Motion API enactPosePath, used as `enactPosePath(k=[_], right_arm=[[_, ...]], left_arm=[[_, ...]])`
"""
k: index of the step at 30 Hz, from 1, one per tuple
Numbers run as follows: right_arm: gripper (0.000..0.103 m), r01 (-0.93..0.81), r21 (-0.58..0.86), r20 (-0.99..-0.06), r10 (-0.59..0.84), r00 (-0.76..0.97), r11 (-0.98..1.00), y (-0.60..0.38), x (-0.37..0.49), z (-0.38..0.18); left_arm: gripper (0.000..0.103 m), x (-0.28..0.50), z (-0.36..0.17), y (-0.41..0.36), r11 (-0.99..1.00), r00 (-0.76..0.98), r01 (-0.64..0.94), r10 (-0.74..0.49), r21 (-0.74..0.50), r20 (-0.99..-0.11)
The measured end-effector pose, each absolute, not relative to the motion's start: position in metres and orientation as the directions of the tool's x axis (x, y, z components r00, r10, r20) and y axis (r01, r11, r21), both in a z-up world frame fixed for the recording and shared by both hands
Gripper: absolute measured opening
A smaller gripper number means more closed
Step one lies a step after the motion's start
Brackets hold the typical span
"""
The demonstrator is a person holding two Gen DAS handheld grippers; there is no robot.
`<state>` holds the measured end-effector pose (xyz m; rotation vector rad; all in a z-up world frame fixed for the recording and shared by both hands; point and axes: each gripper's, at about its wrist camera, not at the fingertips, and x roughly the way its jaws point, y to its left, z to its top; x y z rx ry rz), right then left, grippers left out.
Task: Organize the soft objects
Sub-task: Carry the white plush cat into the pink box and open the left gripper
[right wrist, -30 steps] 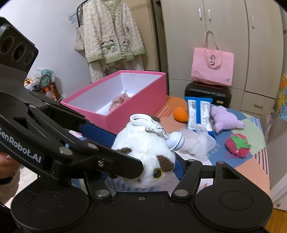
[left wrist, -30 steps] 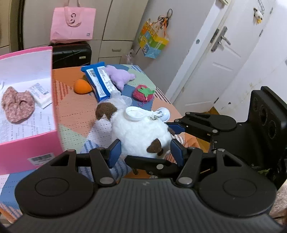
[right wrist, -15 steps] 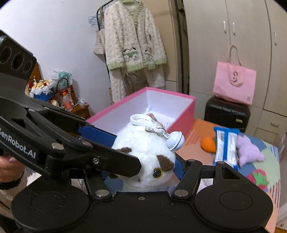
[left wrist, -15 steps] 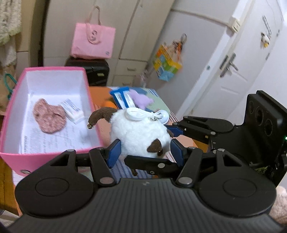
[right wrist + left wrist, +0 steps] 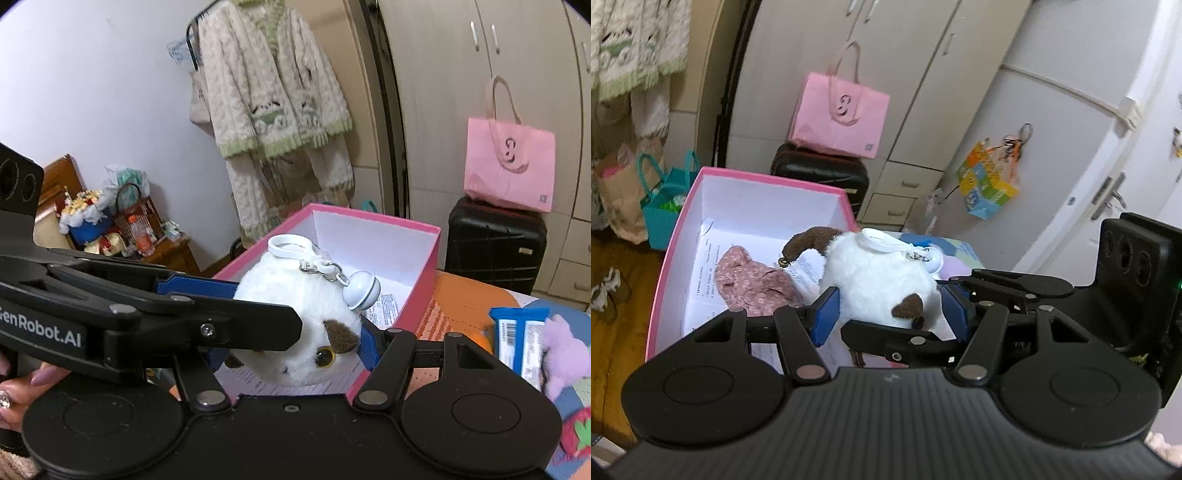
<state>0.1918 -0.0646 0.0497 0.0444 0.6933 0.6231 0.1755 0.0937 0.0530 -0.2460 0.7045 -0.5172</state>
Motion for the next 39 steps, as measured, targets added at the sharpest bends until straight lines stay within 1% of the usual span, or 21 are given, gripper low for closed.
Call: enactPosePath(k=[5, 8, 15, 21, 23, 27, 31, 34, 39], right_arm=[[0.071, -0.521, 0.267, -0.638, 0.554, 0.534, 0.810, -0.052, 0.229, 0.026], [0.071, -0.539, 0.247, -0.673, 0.543, 0.502, 0.805, -0.046, 0.241, 0.015], [0.071, -0.597, 0.122, -0.730, 0.479, 0.487, 0.793, -0.025, 0.255, 0.008], [0.074, -0.608, 0.062, -0.764, 0.430, 0.481, 0.791, -0.018, 0.263, 0.001], [0.074, -0.613, 0.034, -0.763, 0.416, 0.494, 0.790, -0.017, 0.260, 0.001], [0.074, -0.617, -0.012, -0.752, 0.400, 0.524, 0.787, -0.019, 0.250, 0.007], [0.074, -0.612, -0.014, -0.730, 0.410, 0.547, 0.791, -0.031, 0.235, 0.016], [0.074, -0.612, 0.009, -0.708, 0.437, 0.554, 0.791, -0.044, 0.221, 0.026], [0.074, -0.617, 0.044, -0.689, 0.471, 0.550, 0.785, -0.063, 0.196, 0.041]], left_arm=[[0.058, 0.213, 0.027, 0.109, 0.850, 0.618, 0.311, -0.521, -0.425, -0.589], [0.058, 0.228, 0.013, 0.115, 0.856, 0.597, 0.281, -0.510, -0.435, -0.619], [0.058, 0.251, -0.005, 0.121, 0.867, 0.562, 0.235, -0.489, -0.439, -0.667], [0.058, 0.260, -0.014, 0.119, 0.878, 0.549, 0.223, -0.473, -0.424, -0.689], [0.058, 0.258, -0.014, 0.117, 0.891, 0.571, 0.222, -0.448, -0.396, -0.688], [0.059, 0.245, -0.006, 0.109, 0.924, 0.635, 0.241, -0.381, -0.296, -0.672], [0.060, 0.228, 0.005, 0.103, 0.928, 0.650, 0.283, -0.372, -0.243, -0.663], [0.061, 0.213, 0.013, 0.097, 0.937, 0.664, 0.297, -0.343, -0.186, -0.664], [0.062, 0.190, 0.028, 0.093, 0.935, 0.667, 0.326, -0.334, -0.143, -0.666]])
